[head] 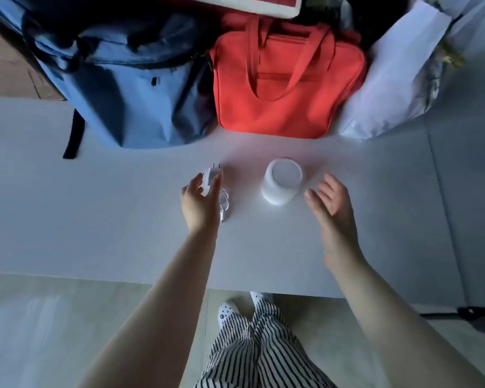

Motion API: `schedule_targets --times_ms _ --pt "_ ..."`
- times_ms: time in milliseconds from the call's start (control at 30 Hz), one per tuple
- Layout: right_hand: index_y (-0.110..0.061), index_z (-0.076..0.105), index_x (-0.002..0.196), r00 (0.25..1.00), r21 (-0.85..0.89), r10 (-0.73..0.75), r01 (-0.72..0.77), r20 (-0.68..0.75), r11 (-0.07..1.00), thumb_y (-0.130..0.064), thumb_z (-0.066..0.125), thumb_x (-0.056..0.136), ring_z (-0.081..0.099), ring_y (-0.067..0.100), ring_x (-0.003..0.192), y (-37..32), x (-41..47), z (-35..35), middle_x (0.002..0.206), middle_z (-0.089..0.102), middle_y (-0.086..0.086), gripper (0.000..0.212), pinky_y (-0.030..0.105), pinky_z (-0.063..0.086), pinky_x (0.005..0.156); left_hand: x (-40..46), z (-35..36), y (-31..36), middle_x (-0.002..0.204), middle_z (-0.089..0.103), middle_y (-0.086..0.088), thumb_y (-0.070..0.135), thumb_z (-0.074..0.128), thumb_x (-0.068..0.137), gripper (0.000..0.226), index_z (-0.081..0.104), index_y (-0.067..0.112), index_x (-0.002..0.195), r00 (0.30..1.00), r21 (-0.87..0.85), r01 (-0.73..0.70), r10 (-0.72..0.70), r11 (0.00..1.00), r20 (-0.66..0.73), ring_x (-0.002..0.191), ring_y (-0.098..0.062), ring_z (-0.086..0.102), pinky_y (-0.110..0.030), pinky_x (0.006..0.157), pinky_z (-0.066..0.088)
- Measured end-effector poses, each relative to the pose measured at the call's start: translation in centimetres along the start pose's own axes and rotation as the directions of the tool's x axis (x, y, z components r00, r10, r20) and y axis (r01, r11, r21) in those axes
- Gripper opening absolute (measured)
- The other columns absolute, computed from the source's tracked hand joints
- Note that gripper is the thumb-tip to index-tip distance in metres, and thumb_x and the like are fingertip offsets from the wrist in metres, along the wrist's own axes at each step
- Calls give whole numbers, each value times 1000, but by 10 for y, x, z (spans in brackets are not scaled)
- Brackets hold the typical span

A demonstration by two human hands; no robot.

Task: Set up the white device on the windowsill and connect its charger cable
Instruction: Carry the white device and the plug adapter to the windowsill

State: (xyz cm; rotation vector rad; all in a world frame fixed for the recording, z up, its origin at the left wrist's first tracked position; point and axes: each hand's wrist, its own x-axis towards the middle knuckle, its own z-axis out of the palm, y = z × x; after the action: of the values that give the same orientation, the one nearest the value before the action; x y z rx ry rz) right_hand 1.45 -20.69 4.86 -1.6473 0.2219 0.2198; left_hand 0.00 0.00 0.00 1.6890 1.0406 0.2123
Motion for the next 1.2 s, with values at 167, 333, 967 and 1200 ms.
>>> schedule_targets --times_ms 167,333,967,1200 --pt "-24 38 136 999 16 -22 22 47 1000 -42 76 61 45 2 128 24 12 25 140 46 -2 86 36 33 114 3 14 -7 120 52 -8 49 69 77 58 62 16 124 993 66 -3 11 998 -121 102 -17 63 -34 90 52" --pt "-19 41 134 990 -81 -140 140 8 987 -37 80 58 48 14 129 45 26 42 136 51 -2 87 43 36 111 10 24 -11 119 56 -7 47 70 73 50 63 23 116 967 296 21 56 955 -247 108 -30 49 -37 91 40" --pt "-18 53 119 981 -236 -193 183 -20 954 -42 81 55 59 6 103 40 47 50 111 60 -12 74 21 45 89 12 18 -20 115 48 -15 23 60 90 33 47 1 112 939 248 -245 293 937 -181 76 -37 60 -34 59 40" --pt "-20 55 116 981 -158 -182 192 73 969 -33 82 60 62 11 104 29 41 61 111 64 -9 64 33 50 91 13 1 -5 82 52 -9 15 49 96 15 35 14 97 984 -369 -56 -11 928 -178 43 -11 40 -23 39 33"
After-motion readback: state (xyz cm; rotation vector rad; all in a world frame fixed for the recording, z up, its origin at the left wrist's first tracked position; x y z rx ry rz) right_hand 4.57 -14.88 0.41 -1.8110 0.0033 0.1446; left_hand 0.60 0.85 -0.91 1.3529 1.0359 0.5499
